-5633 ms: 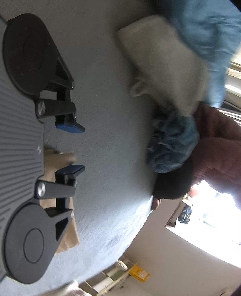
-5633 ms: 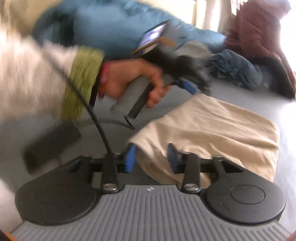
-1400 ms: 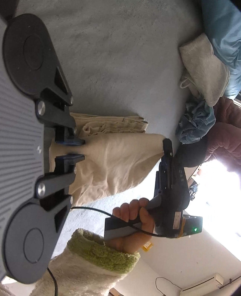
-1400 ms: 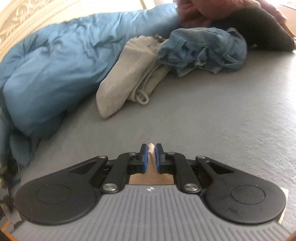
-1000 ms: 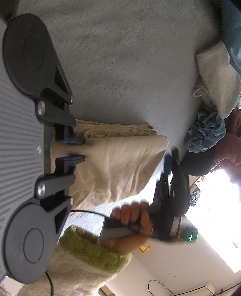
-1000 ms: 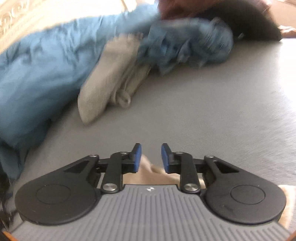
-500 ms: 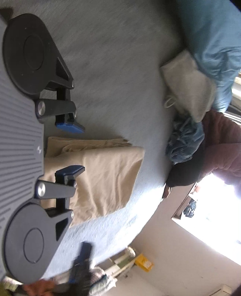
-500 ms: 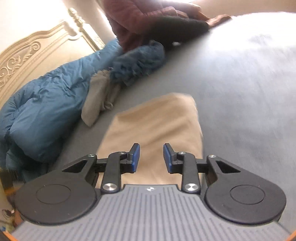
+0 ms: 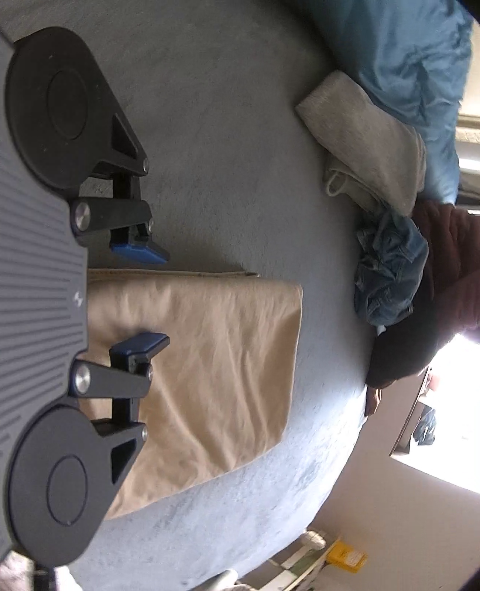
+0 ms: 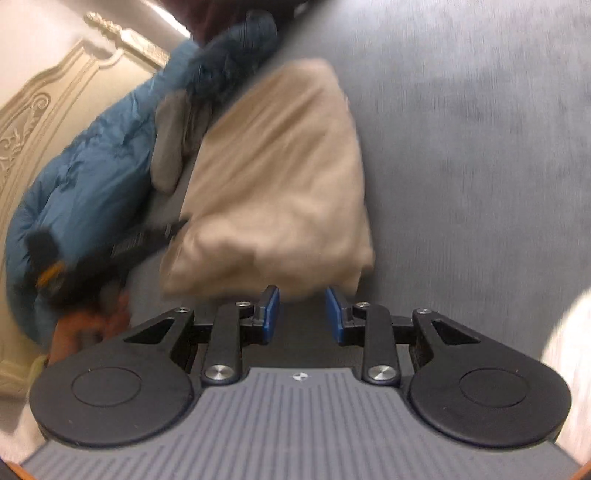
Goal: Fold clothes
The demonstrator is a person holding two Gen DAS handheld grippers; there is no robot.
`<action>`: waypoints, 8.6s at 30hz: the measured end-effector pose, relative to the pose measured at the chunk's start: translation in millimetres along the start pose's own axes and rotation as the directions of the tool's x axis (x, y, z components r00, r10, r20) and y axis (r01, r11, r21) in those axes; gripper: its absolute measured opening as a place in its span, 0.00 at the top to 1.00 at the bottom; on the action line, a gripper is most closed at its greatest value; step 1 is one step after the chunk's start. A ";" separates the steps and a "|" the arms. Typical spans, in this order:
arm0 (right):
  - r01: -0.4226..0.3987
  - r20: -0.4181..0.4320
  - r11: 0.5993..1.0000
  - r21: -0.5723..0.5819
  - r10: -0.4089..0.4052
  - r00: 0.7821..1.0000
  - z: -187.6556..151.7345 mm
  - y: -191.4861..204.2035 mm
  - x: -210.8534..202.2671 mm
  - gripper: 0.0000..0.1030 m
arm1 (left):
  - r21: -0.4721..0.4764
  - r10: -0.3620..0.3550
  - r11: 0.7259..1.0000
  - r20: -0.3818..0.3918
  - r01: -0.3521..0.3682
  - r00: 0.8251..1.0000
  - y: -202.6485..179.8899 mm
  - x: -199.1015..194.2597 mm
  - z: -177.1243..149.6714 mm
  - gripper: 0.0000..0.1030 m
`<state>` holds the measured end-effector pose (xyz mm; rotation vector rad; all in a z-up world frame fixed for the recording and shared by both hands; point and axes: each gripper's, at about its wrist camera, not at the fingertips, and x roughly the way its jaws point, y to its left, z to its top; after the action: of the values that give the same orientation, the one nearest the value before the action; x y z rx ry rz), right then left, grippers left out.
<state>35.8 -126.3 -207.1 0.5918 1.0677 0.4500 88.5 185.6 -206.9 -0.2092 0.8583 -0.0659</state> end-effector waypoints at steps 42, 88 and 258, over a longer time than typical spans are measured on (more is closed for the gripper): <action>0.161 0.124 0.654 -0.739 -0.103 0.987 5.9 102.0 50.4 0.98 | 0.031 -0.024 0.999 0.010 0.023 1.000 15.4 52.9 29.5 0.62; 0.095 0.218 0.986 -0.138 -0.063 0.974 41.6 -8.8 10.9 0.77 | 0.040 -0.163 0.985 -0.108 0.168 0.981 21.7 -49.0 -48.6 0.93; 0.338 0.215 0.575 -0.745 -0.272 0.938 -40.9 88.1 69.5 1.00 | 0.798 -0.388 0.572 0.058 0.191 0.920 -72.9 -38.7 -57.0 0.94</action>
<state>22.5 -7.7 -211.6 -0.3622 0.7668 0.5234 21.9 110.9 -199.0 0.4785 0.4826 -0.7186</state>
